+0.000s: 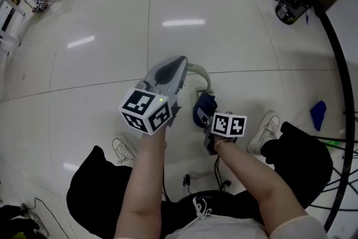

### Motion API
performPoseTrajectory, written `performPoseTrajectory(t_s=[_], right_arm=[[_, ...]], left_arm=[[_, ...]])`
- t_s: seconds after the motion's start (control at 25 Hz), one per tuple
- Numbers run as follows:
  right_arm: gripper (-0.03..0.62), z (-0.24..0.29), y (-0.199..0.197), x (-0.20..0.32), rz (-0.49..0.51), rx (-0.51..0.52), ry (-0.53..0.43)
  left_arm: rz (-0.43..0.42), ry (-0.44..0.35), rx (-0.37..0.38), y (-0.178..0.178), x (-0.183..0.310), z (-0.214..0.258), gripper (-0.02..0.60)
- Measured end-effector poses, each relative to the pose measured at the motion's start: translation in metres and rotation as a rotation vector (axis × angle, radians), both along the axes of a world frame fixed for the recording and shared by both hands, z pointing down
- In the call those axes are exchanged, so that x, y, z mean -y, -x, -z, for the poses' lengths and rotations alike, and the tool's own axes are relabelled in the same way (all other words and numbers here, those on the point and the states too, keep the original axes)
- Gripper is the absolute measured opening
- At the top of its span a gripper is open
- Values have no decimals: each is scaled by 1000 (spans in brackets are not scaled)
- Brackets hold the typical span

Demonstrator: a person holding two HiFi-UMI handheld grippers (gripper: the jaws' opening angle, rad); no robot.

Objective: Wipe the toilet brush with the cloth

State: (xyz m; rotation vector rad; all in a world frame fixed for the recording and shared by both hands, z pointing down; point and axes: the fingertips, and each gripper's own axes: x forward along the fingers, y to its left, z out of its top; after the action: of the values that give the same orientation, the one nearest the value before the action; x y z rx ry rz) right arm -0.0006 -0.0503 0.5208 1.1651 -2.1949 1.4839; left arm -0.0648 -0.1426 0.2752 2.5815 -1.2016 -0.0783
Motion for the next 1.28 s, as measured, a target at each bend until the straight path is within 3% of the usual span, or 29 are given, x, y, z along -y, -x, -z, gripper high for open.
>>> performPoseTrajectory(t_s=[0.08, 0.16, 0.32, 0.48, 0.64, 0.84, 1.12, 1.28], right_arm=[[66, 28, 0, -16, 103, -48, -64], [66, 64, -17, -12, 130, -82, -160], [66, 154, -55, 17, 112, -135, -413], [66, 226, -87, 15, 89, -229, -609], [66, 271, -106, 10, 60, -285, -758], [64, 283, -100, 2, 31, -224, -794], [63, 261, -86, -19, 92, -240, -814], [63, 267, -86, -23, 99, -290, -885]], left_arm=[[4, 5, 29, 1, -8, 1, 6], [24, -30, 50, 0, -12, 13, 6], [108, -116, 41, 11, -22, 51, 6], [176, -118, 11, 15, -58, 70, 6], [220, -105, 55, 7, -99, 67, 6], [188, -113, 185, -10, -132, 51, 6], [132, -156, 114, -26, -124, 52, 6], [129, -156, 113, -20, -119, 49, 6]])
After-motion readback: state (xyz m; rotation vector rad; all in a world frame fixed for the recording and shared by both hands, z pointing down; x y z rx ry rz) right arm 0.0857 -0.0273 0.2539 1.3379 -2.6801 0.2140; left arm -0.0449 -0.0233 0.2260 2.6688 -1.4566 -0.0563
